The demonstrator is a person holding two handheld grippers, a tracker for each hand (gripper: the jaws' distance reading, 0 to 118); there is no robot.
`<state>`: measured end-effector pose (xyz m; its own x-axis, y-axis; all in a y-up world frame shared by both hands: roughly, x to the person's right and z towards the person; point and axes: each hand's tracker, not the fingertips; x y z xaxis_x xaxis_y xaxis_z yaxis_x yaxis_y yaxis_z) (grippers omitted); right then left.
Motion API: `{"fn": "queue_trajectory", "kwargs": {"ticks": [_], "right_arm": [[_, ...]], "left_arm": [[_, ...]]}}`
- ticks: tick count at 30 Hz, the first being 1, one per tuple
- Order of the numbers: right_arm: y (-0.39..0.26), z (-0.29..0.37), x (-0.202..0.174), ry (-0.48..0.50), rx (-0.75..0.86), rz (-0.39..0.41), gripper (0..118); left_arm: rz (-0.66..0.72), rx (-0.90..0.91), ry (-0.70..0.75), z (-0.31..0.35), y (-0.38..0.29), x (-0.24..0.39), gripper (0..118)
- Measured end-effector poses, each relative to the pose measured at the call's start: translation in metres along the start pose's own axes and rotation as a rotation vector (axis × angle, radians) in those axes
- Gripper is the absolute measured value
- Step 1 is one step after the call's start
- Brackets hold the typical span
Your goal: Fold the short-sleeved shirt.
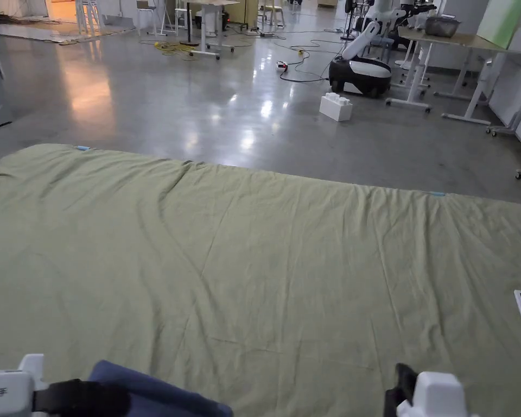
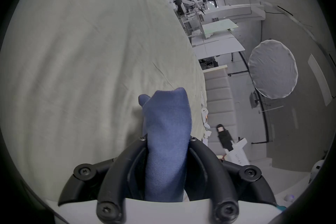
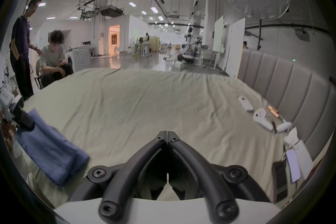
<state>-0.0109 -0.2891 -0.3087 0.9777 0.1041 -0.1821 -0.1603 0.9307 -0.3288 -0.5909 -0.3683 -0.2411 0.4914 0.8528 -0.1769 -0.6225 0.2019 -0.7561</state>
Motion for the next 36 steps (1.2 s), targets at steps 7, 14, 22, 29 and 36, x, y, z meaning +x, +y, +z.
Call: {"fn": "queue_trajectory", "kwargs": {"ticks": [7,14,22,29,36], "right_arm": [[0.056,0.001,0.047,-0.075,0.088,-0.026,1],[0.070,0.006,0.066,-0.121,0.117,-0.034,1],[0.059,0.006,0.060,-0.117,0.090,-0.036,1],[0.052,0.009,0.057,-0.100,0.070,-0.034,1],[0.047,0.012,0.057,-0.092,0.065,-0.027,1]], "left_arm": [[-0.046,0.048,0.131,0.077,0.072,-0.020,26],[-0.092,0.074,0.313,0.143,0.102,0.005,26],[-0.135,0.049,0.573,0.161,0.130,-0.008,28],[-0.228,0.047,0.853,0.143,0.110,0.020,56],[-0.320,0.234,0.955,0.140,0.087,0.068,60]]}}
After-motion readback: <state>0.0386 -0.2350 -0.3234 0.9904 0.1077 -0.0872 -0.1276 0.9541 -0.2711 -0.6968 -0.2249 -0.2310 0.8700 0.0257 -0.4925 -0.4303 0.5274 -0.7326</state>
